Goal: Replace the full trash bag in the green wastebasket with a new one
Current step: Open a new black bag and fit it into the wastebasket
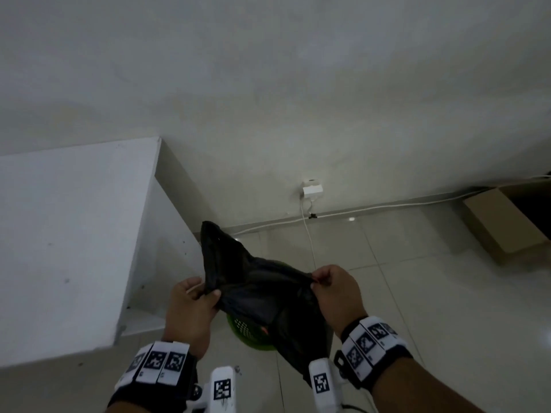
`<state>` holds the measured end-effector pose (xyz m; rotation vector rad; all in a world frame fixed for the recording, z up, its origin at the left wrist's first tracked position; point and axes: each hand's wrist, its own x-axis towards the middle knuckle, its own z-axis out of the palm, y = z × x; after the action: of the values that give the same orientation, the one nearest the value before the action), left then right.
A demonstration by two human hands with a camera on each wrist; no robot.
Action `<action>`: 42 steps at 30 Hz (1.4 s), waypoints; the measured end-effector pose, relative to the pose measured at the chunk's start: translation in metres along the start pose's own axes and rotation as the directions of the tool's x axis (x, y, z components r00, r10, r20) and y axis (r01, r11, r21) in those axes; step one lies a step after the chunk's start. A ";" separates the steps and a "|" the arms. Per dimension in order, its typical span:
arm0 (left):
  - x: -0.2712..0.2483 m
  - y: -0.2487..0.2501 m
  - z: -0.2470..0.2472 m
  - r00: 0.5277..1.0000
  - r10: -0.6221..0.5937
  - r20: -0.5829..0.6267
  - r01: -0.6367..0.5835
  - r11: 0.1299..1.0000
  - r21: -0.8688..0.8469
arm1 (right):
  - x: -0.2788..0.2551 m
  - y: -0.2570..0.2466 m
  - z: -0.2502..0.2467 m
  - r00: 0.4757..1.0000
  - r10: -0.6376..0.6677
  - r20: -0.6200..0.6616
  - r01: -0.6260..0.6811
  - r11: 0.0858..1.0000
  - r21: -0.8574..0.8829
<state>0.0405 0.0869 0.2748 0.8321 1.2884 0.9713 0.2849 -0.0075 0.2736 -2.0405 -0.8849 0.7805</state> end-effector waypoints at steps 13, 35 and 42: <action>0.105 -0.191 -0.055 0.999 -0.031 0.037 0.023 0.978 0.205 | 0.077 0.164 0.149 0.975 -0.153 0.160 0.166 0.983 -0.075; 0.193 -0.256 -0.087 0.739 0.647 0.188 -0.617 0.538 0.574 | 0.138 0.222 0.266 0.968 -0.243 -0.062 0.249 0.906 0.342; 0.260 -0.235 -0.085 0.821 0.506 0.263 -0.448 0.288 0.846 | 0.215 0.212 0.204 0.940 -0.297 -0.168 0.235 0.921 -0.312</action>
<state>-0.0120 0.2346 -0.0502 2.1726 1.6415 0.6897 0.3223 0.1438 -0.0555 -2.1390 -1.1763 0.2875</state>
